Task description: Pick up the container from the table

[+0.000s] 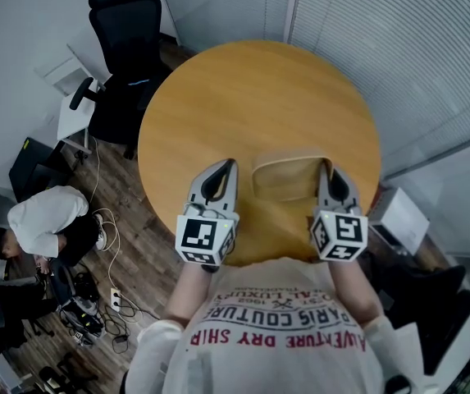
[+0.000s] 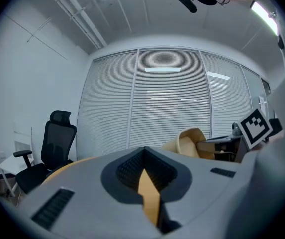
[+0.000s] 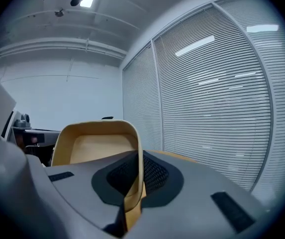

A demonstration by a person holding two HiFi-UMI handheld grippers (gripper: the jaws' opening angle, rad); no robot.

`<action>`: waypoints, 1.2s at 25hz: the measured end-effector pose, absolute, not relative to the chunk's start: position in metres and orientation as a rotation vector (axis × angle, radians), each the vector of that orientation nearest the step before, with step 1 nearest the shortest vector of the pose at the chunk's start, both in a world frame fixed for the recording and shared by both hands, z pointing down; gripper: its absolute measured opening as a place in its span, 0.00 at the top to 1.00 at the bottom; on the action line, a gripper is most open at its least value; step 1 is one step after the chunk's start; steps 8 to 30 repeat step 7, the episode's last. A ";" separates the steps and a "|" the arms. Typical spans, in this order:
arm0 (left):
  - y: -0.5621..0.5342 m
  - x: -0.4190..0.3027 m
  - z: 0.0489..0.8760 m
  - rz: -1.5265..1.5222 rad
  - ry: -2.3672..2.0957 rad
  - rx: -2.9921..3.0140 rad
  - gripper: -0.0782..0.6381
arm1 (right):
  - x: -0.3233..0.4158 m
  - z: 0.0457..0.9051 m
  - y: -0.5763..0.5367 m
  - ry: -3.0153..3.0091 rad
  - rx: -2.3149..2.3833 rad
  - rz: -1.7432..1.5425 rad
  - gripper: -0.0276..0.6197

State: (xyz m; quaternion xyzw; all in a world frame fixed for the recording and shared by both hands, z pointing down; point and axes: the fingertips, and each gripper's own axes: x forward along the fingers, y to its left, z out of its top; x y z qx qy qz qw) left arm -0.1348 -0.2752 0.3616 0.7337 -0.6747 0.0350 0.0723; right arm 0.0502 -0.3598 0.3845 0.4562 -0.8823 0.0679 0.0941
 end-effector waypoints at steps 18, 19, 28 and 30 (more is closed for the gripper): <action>-0.275 -0.148 0.368 0.127 -2.047 2.188 0.89 | 0.037 0.387 -0.362 -2.615 1.335 0.202 0.95; -0.275 -0.148 0.368 0.127 -2.047 2.188 0.89 | 0.037 0.387 -0.362 -2.615 1.335 0.202 0.95; -0.275 -0.148 0.368 0.127 -2.047 2.188 0.89 | 0.037 0.387 -0.362 -2.615 1.335 0.202 0.95; -0.275 -0.148 0.368 0.127 -2.047 2.188 0.89 | 0.037 0.387 -0.362 -2.615 1.335 0.202 0.95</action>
